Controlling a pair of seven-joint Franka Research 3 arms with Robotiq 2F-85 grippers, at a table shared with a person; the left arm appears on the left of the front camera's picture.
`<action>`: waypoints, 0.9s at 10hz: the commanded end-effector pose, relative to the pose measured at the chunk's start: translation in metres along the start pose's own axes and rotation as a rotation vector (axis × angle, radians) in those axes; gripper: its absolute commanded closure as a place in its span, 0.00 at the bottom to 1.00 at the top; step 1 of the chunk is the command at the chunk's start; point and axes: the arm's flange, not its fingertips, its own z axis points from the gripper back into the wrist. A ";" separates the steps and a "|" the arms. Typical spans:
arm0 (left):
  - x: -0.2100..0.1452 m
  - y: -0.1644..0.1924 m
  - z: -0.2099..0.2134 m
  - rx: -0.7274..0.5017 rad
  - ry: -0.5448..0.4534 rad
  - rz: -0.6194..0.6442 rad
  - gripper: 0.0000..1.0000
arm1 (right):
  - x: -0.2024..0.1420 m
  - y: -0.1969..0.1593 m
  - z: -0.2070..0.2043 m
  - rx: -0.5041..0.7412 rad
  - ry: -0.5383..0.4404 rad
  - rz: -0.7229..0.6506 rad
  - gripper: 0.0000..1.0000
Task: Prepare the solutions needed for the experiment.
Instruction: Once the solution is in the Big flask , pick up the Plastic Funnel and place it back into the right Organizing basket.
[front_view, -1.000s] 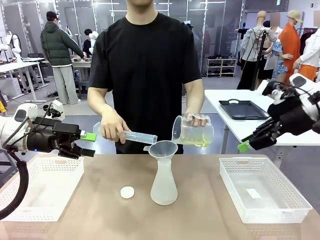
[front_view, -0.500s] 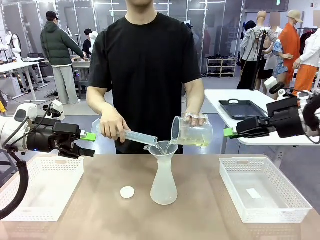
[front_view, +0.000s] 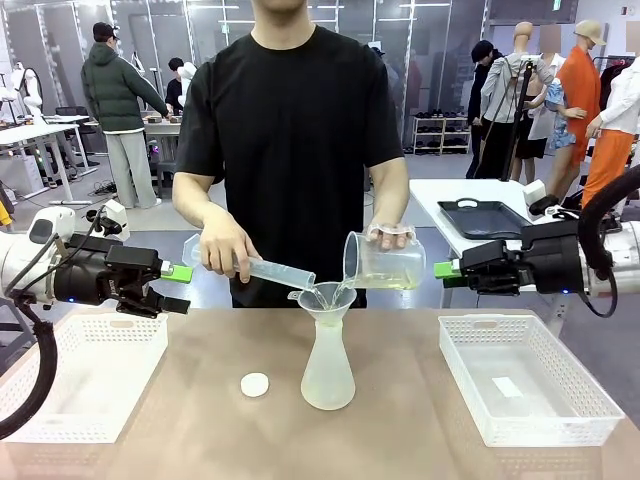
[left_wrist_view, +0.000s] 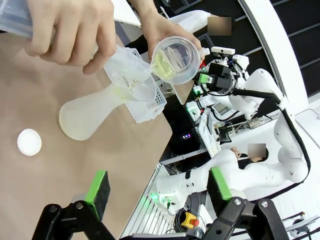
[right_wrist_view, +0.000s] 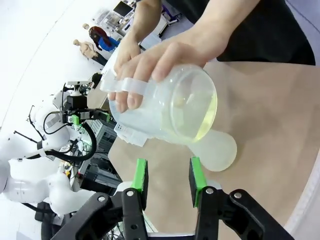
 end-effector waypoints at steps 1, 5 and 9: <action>0.002 -0.002 -0.001 -0.022 -0.018 0.013 0.00 | -0.039 0.010 0.011 0.019 0.010 0.034 0.56; 0.002 -0.002 -0.001 -0.022 -0.018 0.013 0.00 | 0.000 0.000 0.000 0.000 0.000 0.000 0.56; 0.002 -0.002 -0.001 -0.022 -0.018 0.013 0.00 | -0.001 -0.004 0.015 0.060 0.003 -0.247 0.56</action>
